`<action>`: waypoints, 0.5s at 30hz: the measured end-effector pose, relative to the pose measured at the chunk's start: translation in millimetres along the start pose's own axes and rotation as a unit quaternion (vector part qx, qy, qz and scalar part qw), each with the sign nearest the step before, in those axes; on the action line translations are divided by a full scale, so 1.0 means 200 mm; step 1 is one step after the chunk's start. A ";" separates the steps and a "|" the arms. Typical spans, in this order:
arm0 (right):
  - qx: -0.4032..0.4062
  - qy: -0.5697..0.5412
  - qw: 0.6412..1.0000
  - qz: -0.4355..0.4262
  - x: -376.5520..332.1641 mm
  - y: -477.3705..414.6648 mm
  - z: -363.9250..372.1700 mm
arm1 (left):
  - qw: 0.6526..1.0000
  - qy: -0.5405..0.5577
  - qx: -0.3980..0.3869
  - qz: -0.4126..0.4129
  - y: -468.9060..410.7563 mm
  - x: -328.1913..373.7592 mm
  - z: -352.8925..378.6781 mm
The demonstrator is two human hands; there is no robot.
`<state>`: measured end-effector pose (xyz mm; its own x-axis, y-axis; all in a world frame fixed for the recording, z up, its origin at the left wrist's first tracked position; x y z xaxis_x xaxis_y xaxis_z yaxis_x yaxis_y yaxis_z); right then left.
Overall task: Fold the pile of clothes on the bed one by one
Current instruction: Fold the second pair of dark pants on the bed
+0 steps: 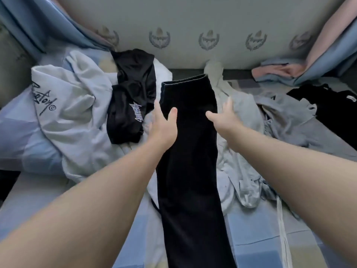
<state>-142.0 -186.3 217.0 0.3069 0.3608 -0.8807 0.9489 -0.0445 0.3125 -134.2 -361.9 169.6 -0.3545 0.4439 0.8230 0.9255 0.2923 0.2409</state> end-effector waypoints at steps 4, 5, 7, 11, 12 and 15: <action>-0.060 0.250 0.966 0.007 0.43 0.12 0.07 | 0.977 -0.187 -0.078 0.062 0.20 -0.42 0.17; -0.066 0.306 0.950 -0.002 0.50 0.17 0.07 | 0.965 -0.232 -0.093 0.075 0.25 -0.51 0.18; -0.077 0.376 0.923 -0.013 0.63 0.25 0.05 | 0.937 -0.313 -0.120 0.098 0.36 -0.63 0.19; -0.082 0.444 0.891 -0.041 0.83 0.44 -0.01 | 0.900 -0.384 -0.143 0.147 0.60 -0.74 0.19; -0.084 0.450 0.888 -0.046 0.88 0.49 -0.03 | 0.897 -0.388 -0.145 0.154 0.66 -0.75 0.20; -0.097 0.468 0.876 -0.060 1.03 0.70 -0.06 | 0.889 -0.403 -0.147 0.162 0.89 -0.82 0.25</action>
<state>52.3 -106.3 83.9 -0.0758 0.9623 -0.2613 0.9118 0.1730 0.3724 81.8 -339.6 51.8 0.0652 0.9616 0.2667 0.9496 -0.1419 0.2796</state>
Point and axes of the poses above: each hand's wrist, its own y-axis away from the middle knuckle, its own z-axis out of the palm, x = y × z, the point moved 1 cm from there along -y, towards the middle knuckle, and after that the axes turned 2 degrees about -y, right-handed, at the moved point
